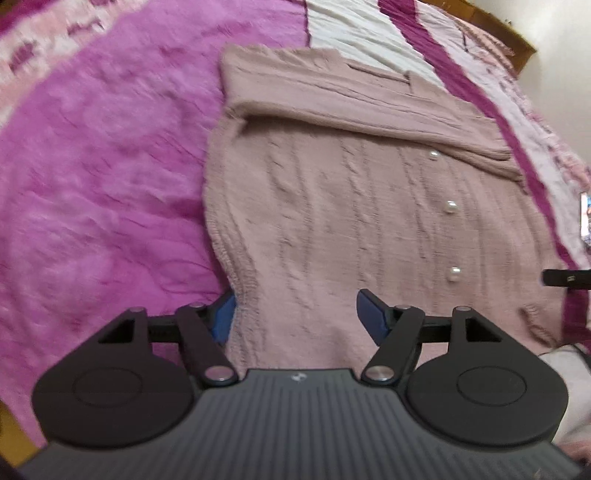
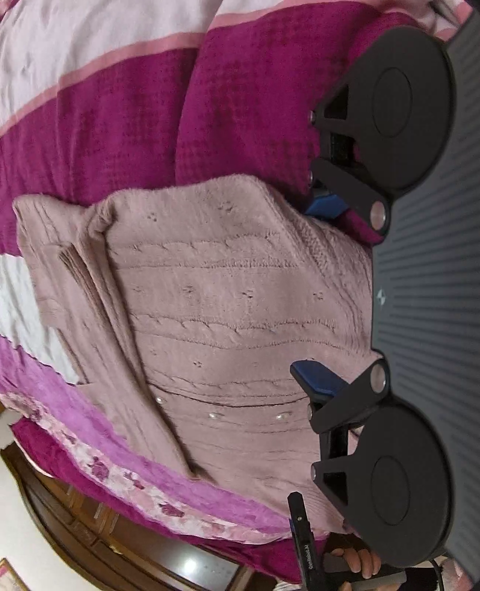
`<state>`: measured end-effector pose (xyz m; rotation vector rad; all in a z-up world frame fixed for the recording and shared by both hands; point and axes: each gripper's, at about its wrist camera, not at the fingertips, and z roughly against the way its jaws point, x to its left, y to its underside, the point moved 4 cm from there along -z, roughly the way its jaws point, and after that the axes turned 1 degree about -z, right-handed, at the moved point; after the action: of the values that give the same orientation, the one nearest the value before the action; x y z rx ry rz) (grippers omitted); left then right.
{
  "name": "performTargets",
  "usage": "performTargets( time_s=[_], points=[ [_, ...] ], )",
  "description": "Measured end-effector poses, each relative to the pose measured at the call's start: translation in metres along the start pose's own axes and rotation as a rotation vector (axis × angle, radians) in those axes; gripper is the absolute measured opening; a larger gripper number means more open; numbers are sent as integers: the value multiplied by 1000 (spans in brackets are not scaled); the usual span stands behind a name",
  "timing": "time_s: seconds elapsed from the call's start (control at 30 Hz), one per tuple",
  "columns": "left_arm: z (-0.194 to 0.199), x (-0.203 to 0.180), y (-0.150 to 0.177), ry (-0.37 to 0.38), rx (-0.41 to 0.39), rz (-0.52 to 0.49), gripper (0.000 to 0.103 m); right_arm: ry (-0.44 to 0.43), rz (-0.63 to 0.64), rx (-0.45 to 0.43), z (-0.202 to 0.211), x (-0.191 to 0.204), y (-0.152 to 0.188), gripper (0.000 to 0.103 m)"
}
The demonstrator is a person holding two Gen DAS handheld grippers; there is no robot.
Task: Fold small clothes
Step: 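Move both open grippers over the cardigan to its ribbed hem, then grasp the ribbed hem with both grippers, fold it up over the sleeves, release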
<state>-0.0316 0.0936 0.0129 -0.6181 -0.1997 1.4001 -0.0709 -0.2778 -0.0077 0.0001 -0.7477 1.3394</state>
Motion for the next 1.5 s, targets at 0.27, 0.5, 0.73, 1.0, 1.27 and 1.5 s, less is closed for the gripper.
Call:
performTargets(
  time_s=[0.27, 0.5, 0.73, 1.0, 1.27, 1.5],
  points=[
    [-17, -12, -3, 49, 83, -65, 70, 7, 85, 98, -15, 13, -2, 84],
    [-36, -19, -2, 70, 114, -58, 62, 32, 149, 117, -25, 20, 2, 73],
    [-41, -21, 3, 116, 120, -22, 17, -46, 72, 82, -25, 4, -2, 24],
    [0, -8, -15, 269, -77, 103, 12, -277, -75, -103, 1, -11, -18, 14],
    [38, 2, -48, 273, -277, 227, 12, -419, -116, -341, 34, -9, -52, 14],
    [62, 4, -89, 231, -419, 278, 12, -464, -166, -510, 55, -15, -87, 14]
  ],
)
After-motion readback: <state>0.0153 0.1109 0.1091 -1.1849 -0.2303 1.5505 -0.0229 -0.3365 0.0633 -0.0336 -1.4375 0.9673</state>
